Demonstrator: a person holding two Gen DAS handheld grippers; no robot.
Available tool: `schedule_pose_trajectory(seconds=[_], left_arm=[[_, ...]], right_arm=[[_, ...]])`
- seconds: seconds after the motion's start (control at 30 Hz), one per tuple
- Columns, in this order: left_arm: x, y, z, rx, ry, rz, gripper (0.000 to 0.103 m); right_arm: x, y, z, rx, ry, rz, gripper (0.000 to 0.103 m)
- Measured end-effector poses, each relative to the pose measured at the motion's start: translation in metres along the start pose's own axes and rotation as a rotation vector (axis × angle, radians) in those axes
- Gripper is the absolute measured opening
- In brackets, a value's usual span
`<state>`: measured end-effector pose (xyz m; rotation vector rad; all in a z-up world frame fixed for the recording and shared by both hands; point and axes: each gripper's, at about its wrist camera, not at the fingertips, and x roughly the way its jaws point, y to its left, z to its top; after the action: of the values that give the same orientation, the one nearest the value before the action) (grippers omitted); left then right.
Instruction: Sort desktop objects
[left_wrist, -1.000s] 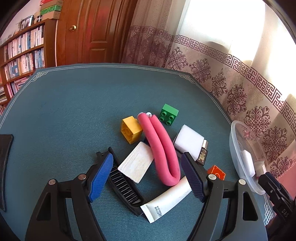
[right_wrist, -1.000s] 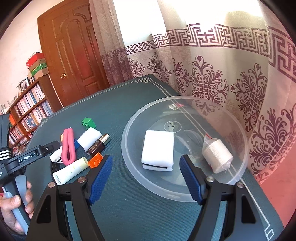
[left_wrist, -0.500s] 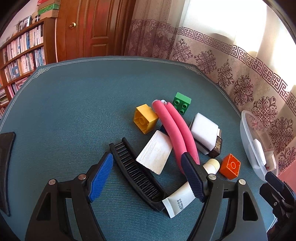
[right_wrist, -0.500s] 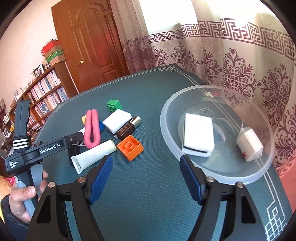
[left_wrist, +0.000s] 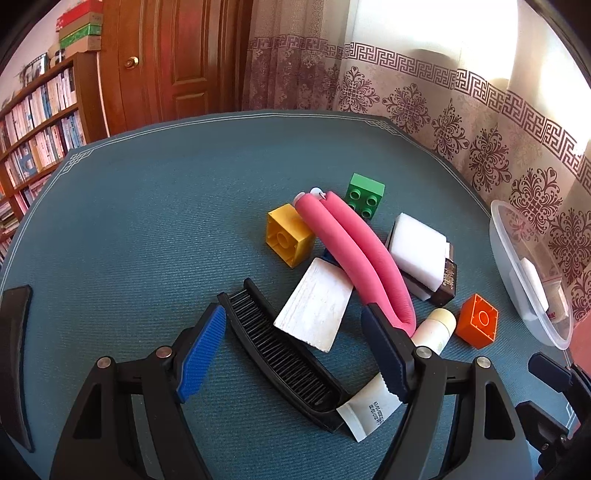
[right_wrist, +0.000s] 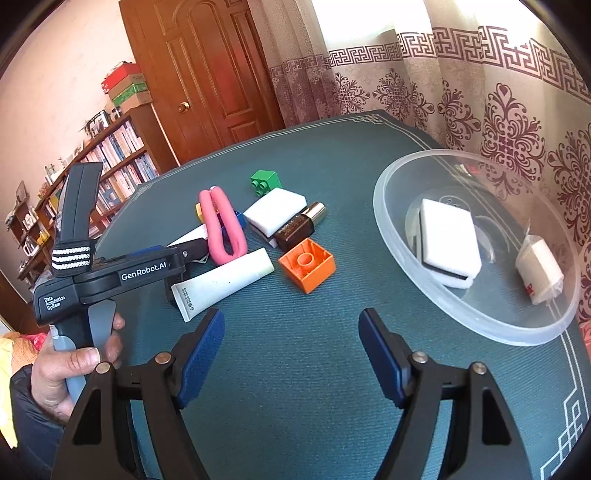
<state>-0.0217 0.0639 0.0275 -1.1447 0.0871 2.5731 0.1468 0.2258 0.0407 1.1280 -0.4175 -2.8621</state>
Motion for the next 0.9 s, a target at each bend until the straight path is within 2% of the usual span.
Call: schedule_pose_trajectory(seconds=[0.3,0.53,0.9], left_arm=[[0.003,0.012,0.003,-0.016,-0.017,-0.024,0.078],[0.006,0.002,0.004,0.045,-0.019,-0.02,0.071],[0.009,-0.006,0.003,0.119,-0.02,-0.006,0.071]], right_arm=[[0.006,0.0,-0.004,0.01,0.028,0.008,0.079],[0.012,-0.001,-0.002,0.026,0.051,0.022,0.079],[0.018,-0.002,-0.001,0.028,0.063,0.017,0.079]])
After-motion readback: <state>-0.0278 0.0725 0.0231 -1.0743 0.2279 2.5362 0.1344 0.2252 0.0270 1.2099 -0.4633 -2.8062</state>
